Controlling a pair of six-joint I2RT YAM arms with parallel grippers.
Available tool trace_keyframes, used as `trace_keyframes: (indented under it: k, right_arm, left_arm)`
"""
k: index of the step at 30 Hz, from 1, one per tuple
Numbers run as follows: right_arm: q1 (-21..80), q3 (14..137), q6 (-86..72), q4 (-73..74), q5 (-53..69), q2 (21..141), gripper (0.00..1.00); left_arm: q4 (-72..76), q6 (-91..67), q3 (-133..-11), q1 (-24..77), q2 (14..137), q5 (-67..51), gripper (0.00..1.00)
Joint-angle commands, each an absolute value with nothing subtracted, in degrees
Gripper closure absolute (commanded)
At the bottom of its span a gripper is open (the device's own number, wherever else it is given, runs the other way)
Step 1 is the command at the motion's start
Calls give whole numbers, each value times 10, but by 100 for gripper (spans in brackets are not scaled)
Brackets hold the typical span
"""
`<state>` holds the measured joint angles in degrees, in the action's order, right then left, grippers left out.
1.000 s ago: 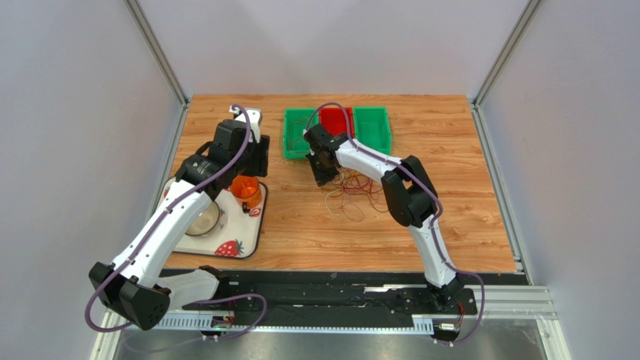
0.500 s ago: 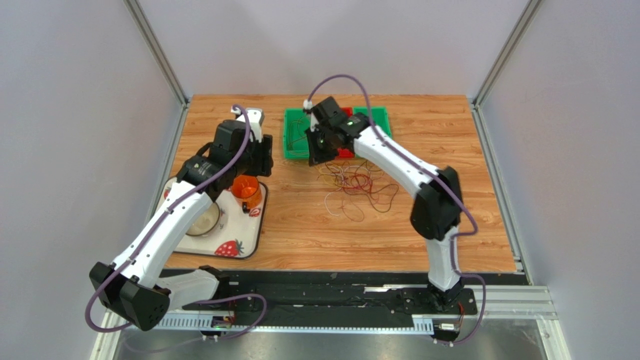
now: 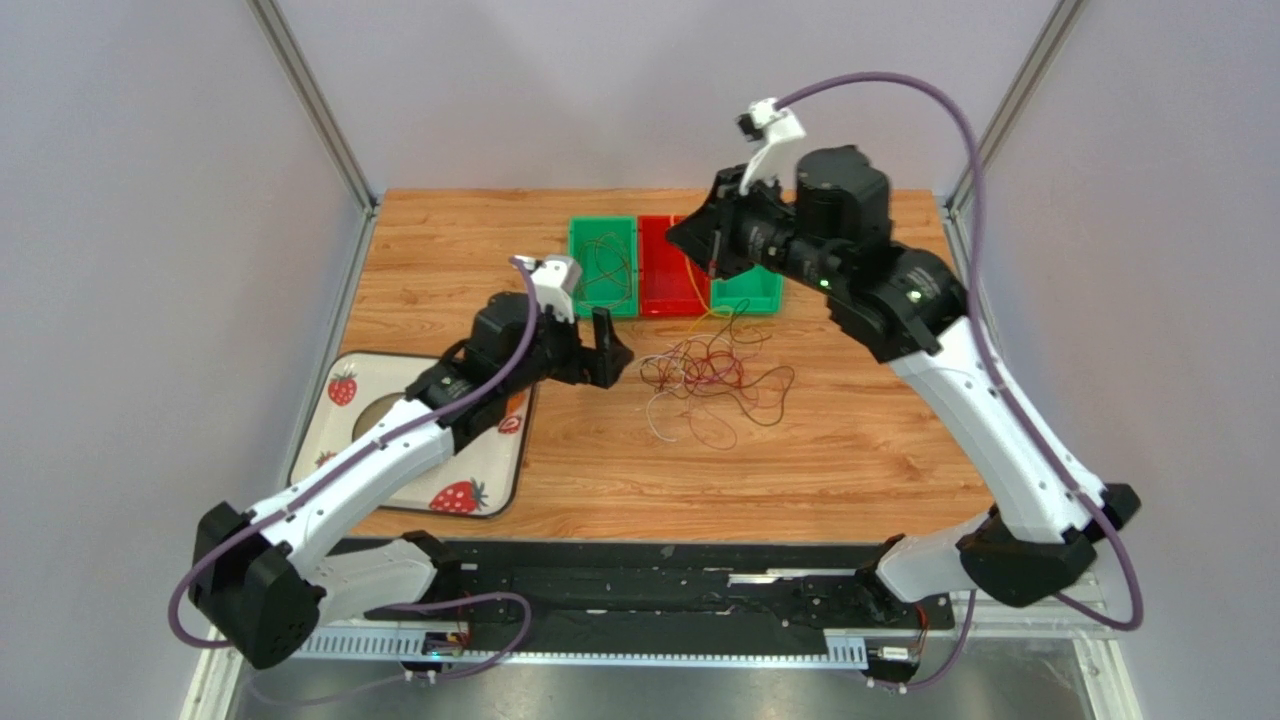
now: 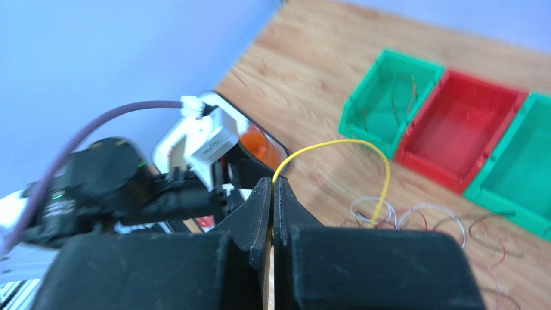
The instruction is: Untangle the cables
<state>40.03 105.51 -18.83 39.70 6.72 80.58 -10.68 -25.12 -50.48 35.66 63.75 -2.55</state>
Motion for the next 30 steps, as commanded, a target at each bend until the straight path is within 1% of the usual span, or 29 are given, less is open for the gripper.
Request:
trace_keyframes:
  k: [1,5,6,7,8,10,13,14,15,17,18,19,20,21,25,28,30]
  right_arm:
    - [394,1000,-201,409,47,862,100]
    - [392,1010,-184,413,21,854,100]
    - [388,1012,-181,417,13,853,100]
    - [384,1016,-179,420,12,854,100]
    - [381,1019,-180,424,11,853,100]
    - [369,1016,-183,425,12,851,100]
    - [361,1006,-182,422,17,844,100]
    - [359,1005,-182,423,18,842,100]
    - [359,1003,-182,423,20,842,100]
    - [357,998,-181,422,21,841,100]
    - [352,998,-180,423,20,839,100]
    - [350,995,-180,423,20,838,100]
    - [345,993,-180,422,20,837,100]
    - [341,993,-181,420,21,837,100]
    - [312,1011,-186,421,34,848,100]
    - [266,1067,-211,425,45,870,100]
    - [238,1136,-220,425,63,888,100]
  left_arm:
    - [54,-256,-492,402,708,-24,2]
    - [126,-182,-477,434,794,-28,8]
    - [193,-171,-464,438,806,-40,8]
    - [212,-166,-456,441,836,-36,8]
    - [214,-160,-466,440,855,-33,8]
    - [221,-145,-476,442,902,-40,12]
    - [236,-144,-494,445,942,-27,15]
    - [238,-142,-504,445,951,-21,18]
    - [233,-138,-512,445,959,-17,26]
    - [222,-130,-532,445,983,-10,35]
    - [220,-127,-537,446,989,-9,48]
    - [217,-127,-541,446,1001,-8,59]
    - [214,-128,-547,446,1005,-8,84]
    - [211,-131,-548,446,1005,-8,100]
    - [197,-143,-528,446,965,-1,100]
    - [132,-149,-517,446,919,54,100]
    - [104,-149,-498,446,893,70,100]
